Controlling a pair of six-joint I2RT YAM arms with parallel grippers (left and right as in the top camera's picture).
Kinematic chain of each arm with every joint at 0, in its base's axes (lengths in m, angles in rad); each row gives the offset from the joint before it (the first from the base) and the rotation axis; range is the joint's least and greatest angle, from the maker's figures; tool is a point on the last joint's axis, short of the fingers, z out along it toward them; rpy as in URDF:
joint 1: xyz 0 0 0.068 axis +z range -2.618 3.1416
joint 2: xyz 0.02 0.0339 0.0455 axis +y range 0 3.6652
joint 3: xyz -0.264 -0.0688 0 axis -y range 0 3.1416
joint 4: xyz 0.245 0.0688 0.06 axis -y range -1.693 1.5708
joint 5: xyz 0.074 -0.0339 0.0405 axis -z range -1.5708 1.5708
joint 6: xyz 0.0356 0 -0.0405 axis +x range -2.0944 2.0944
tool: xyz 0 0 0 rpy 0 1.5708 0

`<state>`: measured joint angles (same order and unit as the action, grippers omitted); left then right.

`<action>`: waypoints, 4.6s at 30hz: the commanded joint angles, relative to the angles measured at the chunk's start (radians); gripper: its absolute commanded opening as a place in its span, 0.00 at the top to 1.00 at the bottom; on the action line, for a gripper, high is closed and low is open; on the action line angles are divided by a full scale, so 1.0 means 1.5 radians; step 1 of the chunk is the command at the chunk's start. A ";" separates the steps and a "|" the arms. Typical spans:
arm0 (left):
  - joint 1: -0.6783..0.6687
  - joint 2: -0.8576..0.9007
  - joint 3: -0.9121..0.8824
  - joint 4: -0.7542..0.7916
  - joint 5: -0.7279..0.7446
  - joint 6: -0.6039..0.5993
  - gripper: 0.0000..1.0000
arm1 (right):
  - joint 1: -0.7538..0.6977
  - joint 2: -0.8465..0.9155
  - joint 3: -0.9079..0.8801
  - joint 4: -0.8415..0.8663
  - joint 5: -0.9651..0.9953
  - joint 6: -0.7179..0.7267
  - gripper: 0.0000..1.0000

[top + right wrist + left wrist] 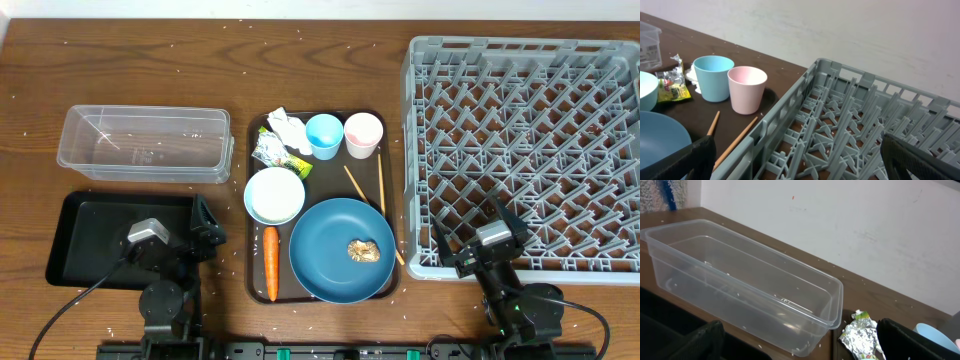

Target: Sort waste into correct bins and load items into the dishwasher rack

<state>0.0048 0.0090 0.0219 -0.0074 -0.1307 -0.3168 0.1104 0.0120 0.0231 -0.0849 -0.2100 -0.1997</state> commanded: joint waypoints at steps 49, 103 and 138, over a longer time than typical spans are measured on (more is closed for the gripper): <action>0.002 -0.003 -0.012 -0.009 -0.001 0.002 0.02 | -0.010 -0.004 -0.003 0.000 -0.005 0.008 0.01; 0.002 -0.003 -0.011 0.069 0.182 -0.034 0.02 | -0.010 0.181 0.210 -0.074 -0.145 0.256 0.01; -0.061 0.812 0.795 -0.452 0.376 -0.051 0.02 | -0.016 0.705 0.680 -0.495 -0.015 0.295 0.01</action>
<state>-0.0517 1.1797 1.1938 -0.7086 0.3946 -0.3885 0.1101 1.0447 0.9966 -0.8192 -0.3035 0.2058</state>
